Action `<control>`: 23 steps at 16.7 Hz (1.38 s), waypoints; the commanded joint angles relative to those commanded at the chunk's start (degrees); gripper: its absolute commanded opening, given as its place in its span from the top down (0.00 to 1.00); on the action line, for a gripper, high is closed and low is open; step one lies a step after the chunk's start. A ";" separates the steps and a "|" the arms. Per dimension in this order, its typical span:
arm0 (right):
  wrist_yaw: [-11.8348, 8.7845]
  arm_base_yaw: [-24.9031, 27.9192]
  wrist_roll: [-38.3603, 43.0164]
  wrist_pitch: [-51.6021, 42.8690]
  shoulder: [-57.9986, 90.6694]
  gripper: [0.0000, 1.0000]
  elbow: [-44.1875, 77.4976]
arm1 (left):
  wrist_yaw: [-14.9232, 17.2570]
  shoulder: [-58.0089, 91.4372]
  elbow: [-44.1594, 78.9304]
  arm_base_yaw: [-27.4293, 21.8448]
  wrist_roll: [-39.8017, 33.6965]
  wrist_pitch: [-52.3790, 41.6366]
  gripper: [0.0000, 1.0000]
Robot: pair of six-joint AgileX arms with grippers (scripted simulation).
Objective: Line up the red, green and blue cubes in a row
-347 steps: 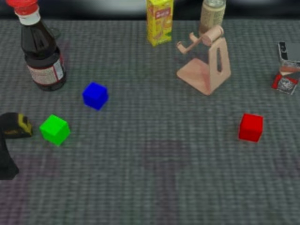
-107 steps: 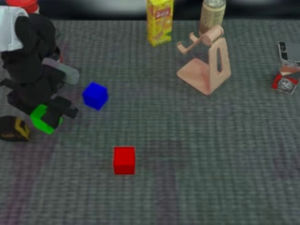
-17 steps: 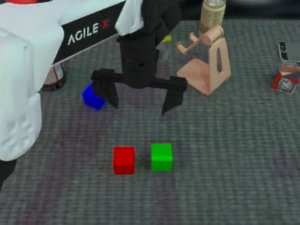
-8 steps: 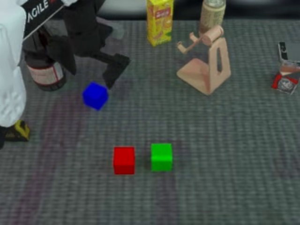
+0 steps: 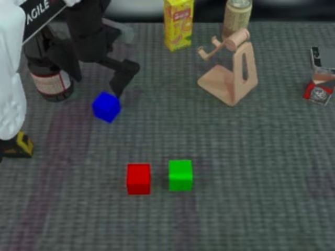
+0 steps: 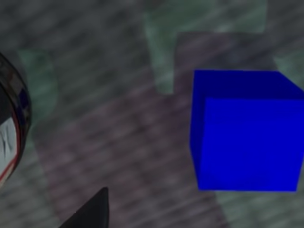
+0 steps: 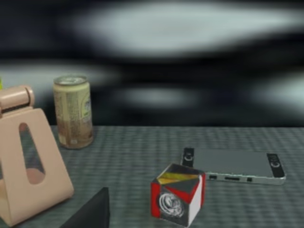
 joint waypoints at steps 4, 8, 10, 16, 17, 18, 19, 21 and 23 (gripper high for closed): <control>0.00 0.00 0.00 0.00 0.00 0.00 0.00 | 0.03 1.28 -7.08 0.13 0.09 8.57 0.00; 0.00 0.00 0.00 0.00 0.00 0.00 0.00 | 0.05 2.78 -13.66 0.23 0.21 16.54 0.00; 0.00 0.00 0.00 0.00 0.00 0.00 0.00 | 0.05 2.96 -14.15 0.24 0.22 17.07 0.00; 0.00 0.00 0.00 0.00 0.00 0.00 0.00 | 0.05 2.96 -14.15 0.24 0.22 17.07 0.30; 0.00 0.00 0.00 0.00 0.00 0.00 0.00 | 0.05 2.96 -14.15 0.24 0.22 17.07 0.38; 0.00 0.00 0.00 0.00 0.00 0.00 0.00 | 0.05 2.96 -14.15 0.24 0.22 17.07 0.45; 0.00 0.00 0.00 0.00 0.00 0.00 0.00 | 0.05 2.96 -14.15 0.24 0.22 17.07 0.53; 0.00 0.00 0.00 0.00 0.00 0.00 0.00 | 0.05 2.96 -14.15 0.24 0.22 17.07 0.68; 0.00 0.00 0.00 0.00 0.00 0.00 0.00 | 0.05 2.96 -14.15 0.24 0.22 17.07 0.83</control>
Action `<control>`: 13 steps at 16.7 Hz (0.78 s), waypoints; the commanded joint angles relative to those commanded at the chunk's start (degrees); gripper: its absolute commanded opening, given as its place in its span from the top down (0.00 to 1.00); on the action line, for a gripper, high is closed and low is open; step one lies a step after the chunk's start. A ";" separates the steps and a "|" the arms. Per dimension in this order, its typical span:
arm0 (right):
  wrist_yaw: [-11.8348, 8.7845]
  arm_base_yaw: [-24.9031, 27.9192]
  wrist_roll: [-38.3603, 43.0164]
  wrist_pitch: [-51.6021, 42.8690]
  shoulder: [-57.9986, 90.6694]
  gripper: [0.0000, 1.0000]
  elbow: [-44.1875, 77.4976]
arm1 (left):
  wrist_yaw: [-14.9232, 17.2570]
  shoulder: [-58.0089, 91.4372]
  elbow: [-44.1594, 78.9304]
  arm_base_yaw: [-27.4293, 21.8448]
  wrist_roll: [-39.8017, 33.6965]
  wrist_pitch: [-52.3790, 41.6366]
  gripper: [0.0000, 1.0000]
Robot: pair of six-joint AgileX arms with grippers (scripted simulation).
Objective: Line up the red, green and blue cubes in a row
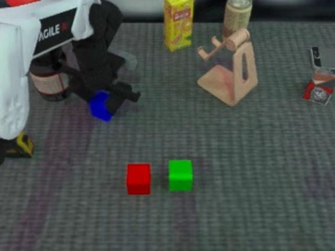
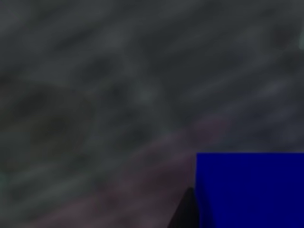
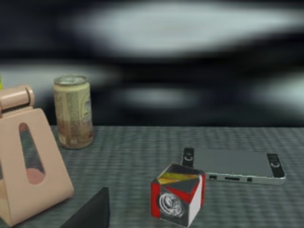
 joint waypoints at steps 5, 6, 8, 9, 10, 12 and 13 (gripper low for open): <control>0.00 0.00 0.00 0.00 0.00 0.00 0.00 | 0.00 0.00 0.00 0.00 0.00 0.00 1.00; 0.00 0.00 0.00 0.00 0.00 0.00 0.00 | 0.00 0.00 0.00 0.00 0.00 0.00 1.00; 0.00 0.00 0.00 0.00 0.00 0.00 0.00 | 0.00 0.00 0.00 0.00 0.00 0.00 1.00; 0.00 0.00 0.00 0.00 0.00 0.00 0.00 | 0.00 0.00 0.00 0.00 0.00 0.00 1.00; 0.00 0.00 0.00 0.00 0.00 0.00 0.00 | 0.00 0.00 0.00 0.00 0.00 0.00 1.00; 0.00 0.00 0.00 0.00 0.00 0.00 0.00 | 0.34 -1.72 0.55 -0.16 -0.12 -0.61 1.00; 0.00 0.00 0.00 0.00 0.00 0.00 0.00 | 0.37 -1.75 1.26 -0.11 -0.12 -1.39 1.00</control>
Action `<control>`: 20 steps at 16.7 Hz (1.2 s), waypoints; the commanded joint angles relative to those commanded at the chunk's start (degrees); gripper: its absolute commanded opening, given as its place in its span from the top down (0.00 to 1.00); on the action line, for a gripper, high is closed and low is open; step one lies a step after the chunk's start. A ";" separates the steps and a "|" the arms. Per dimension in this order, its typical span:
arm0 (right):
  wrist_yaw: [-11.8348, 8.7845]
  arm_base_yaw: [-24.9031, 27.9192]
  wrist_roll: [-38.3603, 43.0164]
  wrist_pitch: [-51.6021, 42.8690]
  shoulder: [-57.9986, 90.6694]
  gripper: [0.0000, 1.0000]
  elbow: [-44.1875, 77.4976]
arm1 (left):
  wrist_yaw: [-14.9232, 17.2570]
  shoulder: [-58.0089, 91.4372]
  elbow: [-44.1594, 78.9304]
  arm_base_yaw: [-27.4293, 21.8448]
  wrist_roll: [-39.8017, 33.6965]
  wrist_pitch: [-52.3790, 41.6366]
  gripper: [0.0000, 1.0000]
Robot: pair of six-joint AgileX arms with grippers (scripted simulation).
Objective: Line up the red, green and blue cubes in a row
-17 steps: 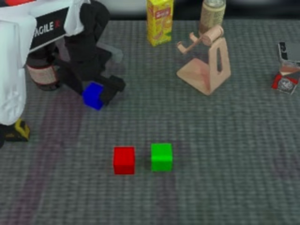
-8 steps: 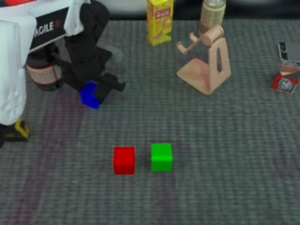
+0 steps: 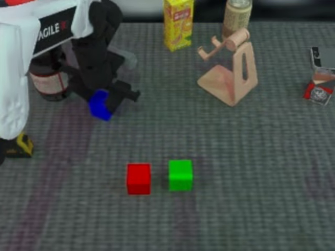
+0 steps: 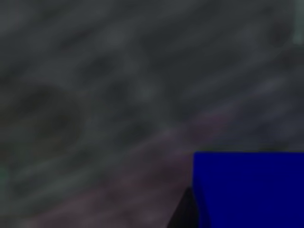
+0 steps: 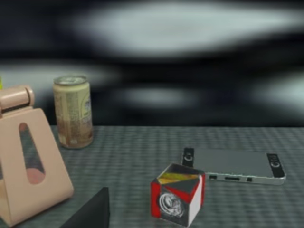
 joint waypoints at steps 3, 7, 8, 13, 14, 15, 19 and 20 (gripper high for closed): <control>0.00 0.00 0.00 0.00 0.00 0.00 0.00 | 0.12 -0.60 4.33 0.29 0.05 -5.20 1.00; 0.00 0.00 0.00 0.00 0.00 0.00 0.00 | -0.04 -1.87 10.44 0.92 -0.05 -12.49 1.00; 0.00 0.00 0.00 0.00 0.00 0.00 0.00 | -0.06 -2.06 11.09 1.01 -0.09 -13.12 1.00; 0.00 0.00 0.00 0.00 0.00 0.00 0.00 | -0.09 -1.90 11.11 0.62 -0.10 -13.09 1.00; 0.00 0.00 0.00 0.00 0.00 0.00 0.00 | -0.10 -1.82 11.21 0.18 -0.76 -13.20 1.00; 0.00 0.00 0.00 0.00 0.00 0.00 0.00 | -0.12 -1.70 11.40 -0.63 -1.99 -13.38 1.00; 0.00 0.00 0.00 0.00 0.00 0.00 0.00 | -0.33 -1.17 12.70 -7.05 -12.71 -14.53 1.00; 0.00 0.00 0.00 0.00 0.00 0.00 0.00 | -0.40 -1.09 12.98 -9.20 -16.42 -14.87 1.00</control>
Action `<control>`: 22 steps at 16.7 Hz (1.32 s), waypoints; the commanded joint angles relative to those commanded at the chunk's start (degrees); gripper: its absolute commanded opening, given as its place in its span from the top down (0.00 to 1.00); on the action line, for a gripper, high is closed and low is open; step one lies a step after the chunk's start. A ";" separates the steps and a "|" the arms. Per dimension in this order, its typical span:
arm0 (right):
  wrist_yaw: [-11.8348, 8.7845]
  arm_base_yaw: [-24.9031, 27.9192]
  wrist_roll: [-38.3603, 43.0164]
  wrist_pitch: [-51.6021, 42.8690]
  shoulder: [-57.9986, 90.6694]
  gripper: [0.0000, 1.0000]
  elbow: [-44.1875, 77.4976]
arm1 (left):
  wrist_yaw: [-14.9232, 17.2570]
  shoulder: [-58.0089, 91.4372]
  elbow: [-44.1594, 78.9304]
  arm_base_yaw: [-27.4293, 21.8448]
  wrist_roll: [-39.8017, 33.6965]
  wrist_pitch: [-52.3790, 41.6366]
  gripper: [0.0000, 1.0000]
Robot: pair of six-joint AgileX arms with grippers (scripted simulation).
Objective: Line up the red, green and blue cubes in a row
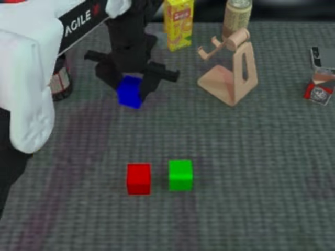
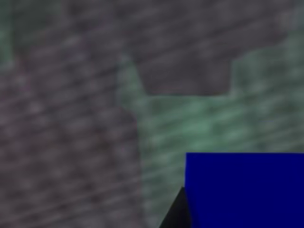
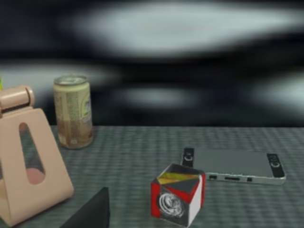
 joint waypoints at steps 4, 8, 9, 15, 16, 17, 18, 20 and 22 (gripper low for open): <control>0.00 0.00 0.00 0.00 0.00 0.00 0.00 | -0.28 0.08 0.57 -9.57 -17.93 -1.52 1.00; 0.00 0.00 0.00 0.00 0.00 0.00 0.00 | -0.69 -0.51 0.82 -18.94 -35.92 -2.61 1.00; 0.00 0.00 0.00 0.00 0.00 0.00 0.00 | -0.82 -0.84 0.84 -20.91 -39.31 -2.68 1.00; 0.00 0.00 0.00 0.00 0.00 0.00 0.00 | -1.24 -2.08 0.79 -25.99 -47.25 -2.64 1.00; 0.00 0.00 0.00 0.00 0.00 0.00 0.00 | -1.24 -2.08 0.79 -25.99 -47.25 -2.64 1.00; 0.00 0.00 0.00 0.00 0.00 0.00 0.00 | -1.24 -2.08 0.79 -25.99 -47.25 -2.64 1.00; 0.00 0.00 0.00 0.00 0.00 0.00 0.00 | -1.19 -1.84 0.79 -25.77 -47.10 -2.61 1.00; 0.00 0.00 0.00 0.00 0.00 0.00 0.00 | -1.13 -1.85 -0.18 -25.74 -47.08 -1.64 1.00; 0.00 0.00 0.00 0.00 0.00 0.00 0.00 | -1.04 -1.78 -3.37 -25.82 -47.00 1.67 1.00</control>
